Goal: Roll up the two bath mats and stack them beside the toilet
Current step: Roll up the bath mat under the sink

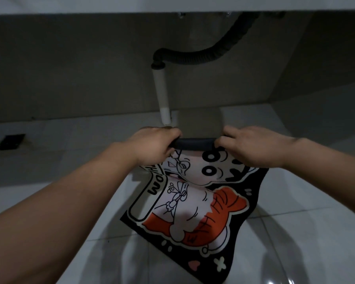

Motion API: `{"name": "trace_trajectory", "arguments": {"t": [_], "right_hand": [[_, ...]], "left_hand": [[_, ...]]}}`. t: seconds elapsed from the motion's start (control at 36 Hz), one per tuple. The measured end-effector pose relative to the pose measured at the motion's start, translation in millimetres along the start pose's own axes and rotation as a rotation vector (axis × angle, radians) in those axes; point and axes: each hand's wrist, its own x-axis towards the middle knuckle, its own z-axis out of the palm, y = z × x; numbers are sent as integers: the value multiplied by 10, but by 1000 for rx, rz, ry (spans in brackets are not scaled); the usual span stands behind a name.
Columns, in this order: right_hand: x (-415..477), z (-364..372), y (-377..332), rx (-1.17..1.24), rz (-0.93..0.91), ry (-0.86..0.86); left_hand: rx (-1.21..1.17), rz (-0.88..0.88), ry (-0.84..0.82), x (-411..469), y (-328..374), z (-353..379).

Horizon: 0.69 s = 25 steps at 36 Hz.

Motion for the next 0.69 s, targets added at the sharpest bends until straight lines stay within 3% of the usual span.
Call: {"name": "trace_trajectory", "arguments": {"t": [0.19, 0.28, 0.36, 0.5, 0.69], "right_hand": [[39, -69, -82, 249, 125, 63], [71, -41, -115, 332, 209, 5], [82, -19, -146, 208, 236, -61], [57, 57, -143, -60, 24, 65], [59, 70, -194, -24, 42, 115]], "left_hand": [[-9, -93, -26, 56, 118, 20], [-41, -100, -57, 56, 146, 47], [-25, -63, -56, 54, 140, 71], [-156, -11, -70, 13, 32, 76], [-155, -41, -90, 50, -26, 140]]}}
